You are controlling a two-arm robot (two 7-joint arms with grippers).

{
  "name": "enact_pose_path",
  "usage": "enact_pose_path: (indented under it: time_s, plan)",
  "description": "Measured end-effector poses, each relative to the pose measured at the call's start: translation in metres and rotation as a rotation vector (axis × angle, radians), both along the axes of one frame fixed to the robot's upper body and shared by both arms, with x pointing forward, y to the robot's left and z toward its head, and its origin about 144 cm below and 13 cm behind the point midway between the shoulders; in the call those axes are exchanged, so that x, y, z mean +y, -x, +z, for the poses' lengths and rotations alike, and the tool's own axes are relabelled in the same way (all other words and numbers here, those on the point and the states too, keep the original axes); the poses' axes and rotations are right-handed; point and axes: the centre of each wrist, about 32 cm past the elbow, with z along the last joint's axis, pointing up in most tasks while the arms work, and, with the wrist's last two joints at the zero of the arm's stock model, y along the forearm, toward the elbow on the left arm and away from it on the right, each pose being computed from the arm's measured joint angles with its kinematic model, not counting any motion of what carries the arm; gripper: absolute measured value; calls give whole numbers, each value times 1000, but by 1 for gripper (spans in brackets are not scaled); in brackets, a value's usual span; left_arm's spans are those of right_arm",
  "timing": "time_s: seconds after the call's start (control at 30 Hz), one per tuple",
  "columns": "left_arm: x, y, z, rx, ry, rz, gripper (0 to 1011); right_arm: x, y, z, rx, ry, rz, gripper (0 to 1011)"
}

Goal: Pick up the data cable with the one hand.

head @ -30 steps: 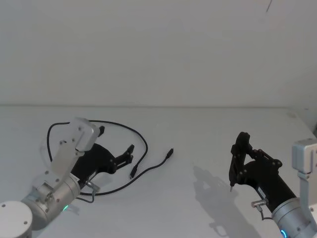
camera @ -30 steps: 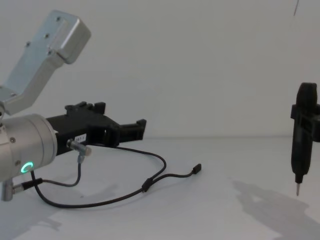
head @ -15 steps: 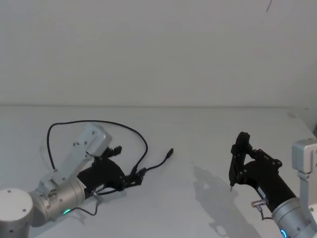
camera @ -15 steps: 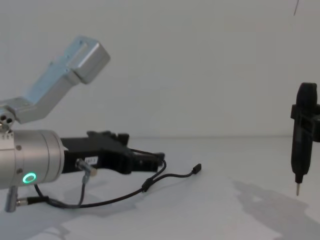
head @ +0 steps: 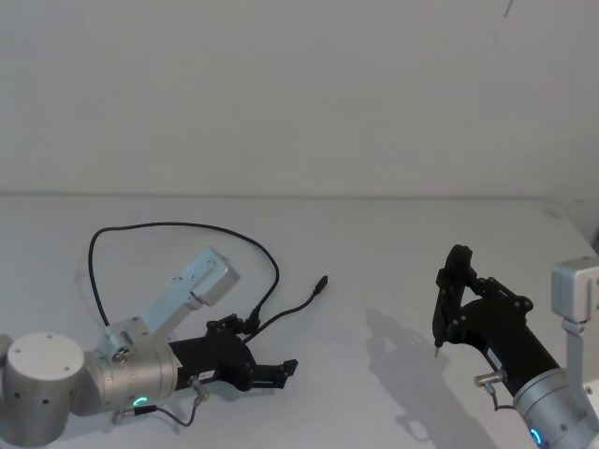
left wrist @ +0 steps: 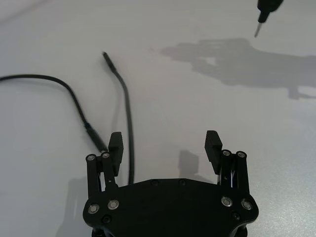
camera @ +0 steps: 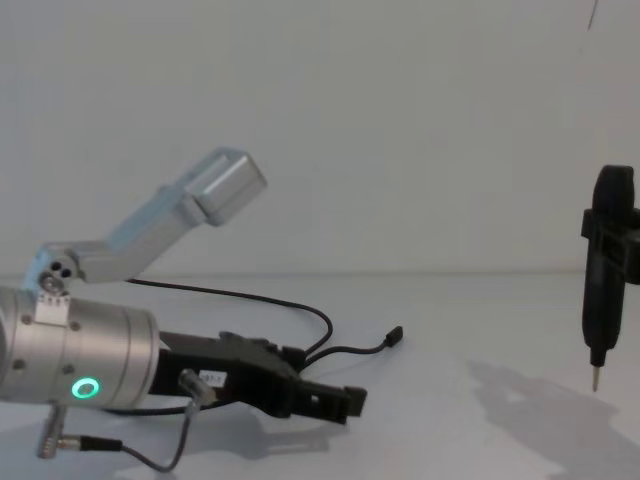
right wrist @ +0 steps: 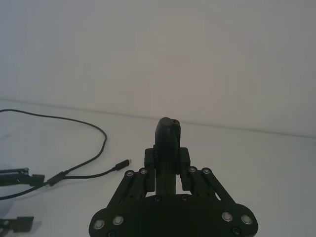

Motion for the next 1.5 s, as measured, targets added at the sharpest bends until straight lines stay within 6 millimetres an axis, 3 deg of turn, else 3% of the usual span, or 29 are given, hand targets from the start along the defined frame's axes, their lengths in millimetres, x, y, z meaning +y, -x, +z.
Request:
enact_pose_path:
  time_s: [0.47, 1.2, 1.5]
  plan:
    - [-9, -19, -7, 60, -17, -32, 1001, 0, 0, 0, 0, 0, 0, 279]
    - [-22, -30, -7, 10, -14, 17, 1001, 0, 0, 0, 0, 0, 0, 279]
    - [-28, -34, -8, -8, 10, 18, 796, 0, 0, 0, 0, 0, 0, 279]
